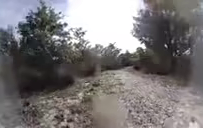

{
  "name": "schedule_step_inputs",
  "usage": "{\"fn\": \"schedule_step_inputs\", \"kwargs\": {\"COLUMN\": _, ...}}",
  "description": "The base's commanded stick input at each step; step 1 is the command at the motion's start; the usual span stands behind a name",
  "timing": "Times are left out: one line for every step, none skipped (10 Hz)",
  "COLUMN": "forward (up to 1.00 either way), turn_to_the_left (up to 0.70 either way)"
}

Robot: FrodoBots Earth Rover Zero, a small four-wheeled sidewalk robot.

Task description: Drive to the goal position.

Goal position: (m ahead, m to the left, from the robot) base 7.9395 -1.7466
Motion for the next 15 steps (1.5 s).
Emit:
{"fn": "schedule_step_inputs", "kwargs": {"forward": 0.83, "turn_to_the_left": 0.00}}
{"fn": "schedule_step_inputs", "kwargs": {"forward": 0.83, "turn_to_the_left": 0.00}}
{"fn": "schedule_step_inputs", "kwargs": {"forward": 0.84, "turn_to_the_left": 0.00}}
{"fn": "schedule_step_inputs", "kwargs": {"forward": 0.84, "turn_to_the_left": 0.00}}
{"fn": "schedule_step_inputs", "kwargs": {"forward": 0.83, "turn_to_the_left": 0.00}}
{"fn": "schedule_step_inputs", "kwargs": {"forward": 0.83, "turn_to_the_left": 0.00}}
{"fn": "schedule_step_inputs", "kwargs": {"forward": 0.83, "turn_to_the_left": 0.00}}
{"fn": "schedule_step_inputs", "kwargs": {"forward": 0.83, "turn_to_the_left": 0.00}}
{"fn": "schedule_step_inputs", "kwargs": {"forward": 0.83, "turn_to_the_left": 0.00}}
{"fn": "schedule_step_inputs", "kwargs": {"forward": 0.83, "turn_to_the_left": -0.13}}
{"fn": "schedule_step_inputs", "kwargs": {"forward": 0.83, "turn_to_the_left": -0.33}}
{"fn": "schedule_step_inputs", "kwargs": {"forward": 0.84, "turn_to_the_left": -0.33}}
{"fn": "schedule_step_inputs", "kwargs": {"forward": 0.84, "turn_to_the_left": -0.33}}
{"fn": "schedule_step_inputs", "kwargs": {"forward": 0.84, "turn_to_the_left": -0.33}}
{"fn": "schedule_step_inputs", "kwargs": {"forward": 0.83, "turn_to_the_left": -0.33}}
